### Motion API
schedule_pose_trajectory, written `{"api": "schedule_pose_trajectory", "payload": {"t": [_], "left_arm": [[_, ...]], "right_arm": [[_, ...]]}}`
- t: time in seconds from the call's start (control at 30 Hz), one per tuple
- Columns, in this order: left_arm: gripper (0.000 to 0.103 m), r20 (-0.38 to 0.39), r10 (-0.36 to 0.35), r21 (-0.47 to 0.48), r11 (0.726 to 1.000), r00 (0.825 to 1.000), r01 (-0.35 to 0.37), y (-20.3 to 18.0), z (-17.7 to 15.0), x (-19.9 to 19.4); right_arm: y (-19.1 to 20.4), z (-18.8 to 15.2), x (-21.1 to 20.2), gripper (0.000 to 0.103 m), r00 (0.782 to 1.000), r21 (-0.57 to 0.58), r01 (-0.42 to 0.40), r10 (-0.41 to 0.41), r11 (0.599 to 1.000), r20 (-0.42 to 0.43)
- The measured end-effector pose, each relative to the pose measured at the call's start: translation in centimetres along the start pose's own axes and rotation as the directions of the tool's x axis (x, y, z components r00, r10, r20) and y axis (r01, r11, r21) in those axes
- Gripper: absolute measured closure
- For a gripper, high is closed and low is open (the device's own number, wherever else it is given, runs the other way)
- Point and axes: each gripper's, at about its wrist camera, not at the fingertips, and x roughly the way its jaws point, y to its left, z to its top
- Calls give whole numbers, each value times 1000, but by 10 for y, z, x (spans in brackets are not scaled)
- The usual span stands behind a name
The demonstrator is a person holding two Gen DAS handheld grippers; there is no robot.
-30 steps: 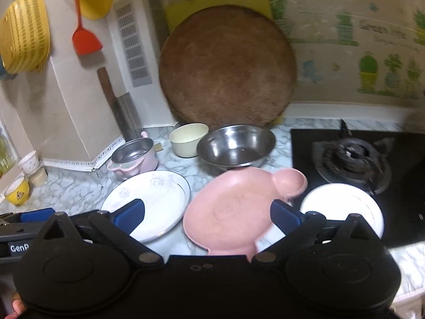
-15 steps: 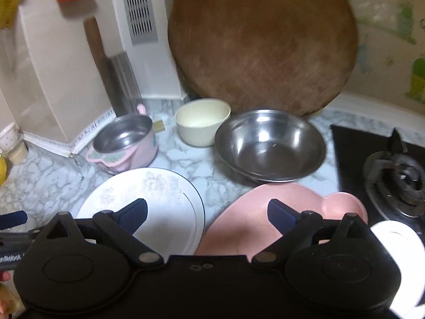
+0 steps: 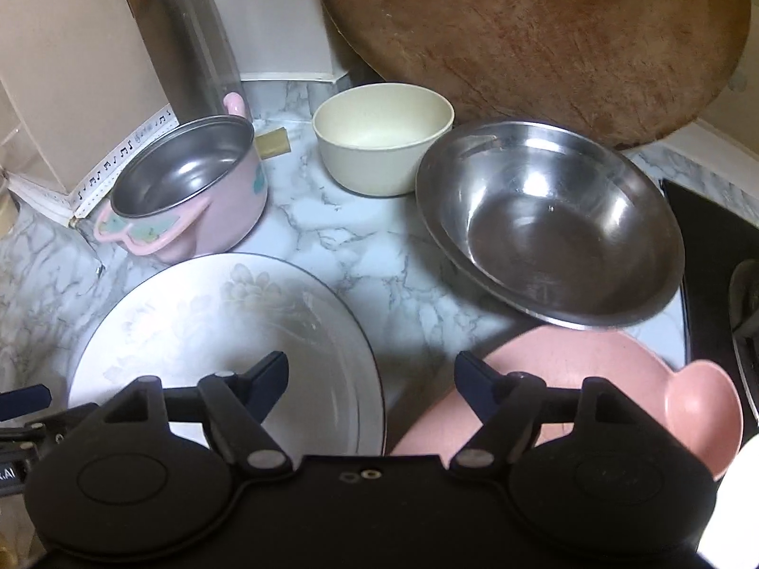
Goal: Organize plates and bowls
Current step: 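Close both tools on the white floral plate rim, then carry the floral plate to the open counter corner and lower it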
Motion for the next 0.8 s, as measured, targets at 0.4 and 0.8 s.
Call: {"api": "schedule_pose_trajectory", "payload": {"t": [0.4,0.8], "left_arm": [[63,-34,-50,-43,998,998,49,2,-2,4],[91,-38,-81,-93,993,996,77,8,-6,3]], "right_arm": [[1,11,21,55,998,-42,-43,41,998,-57],[1,7,22,75,996,-22,-65,64,998,-59]]}}
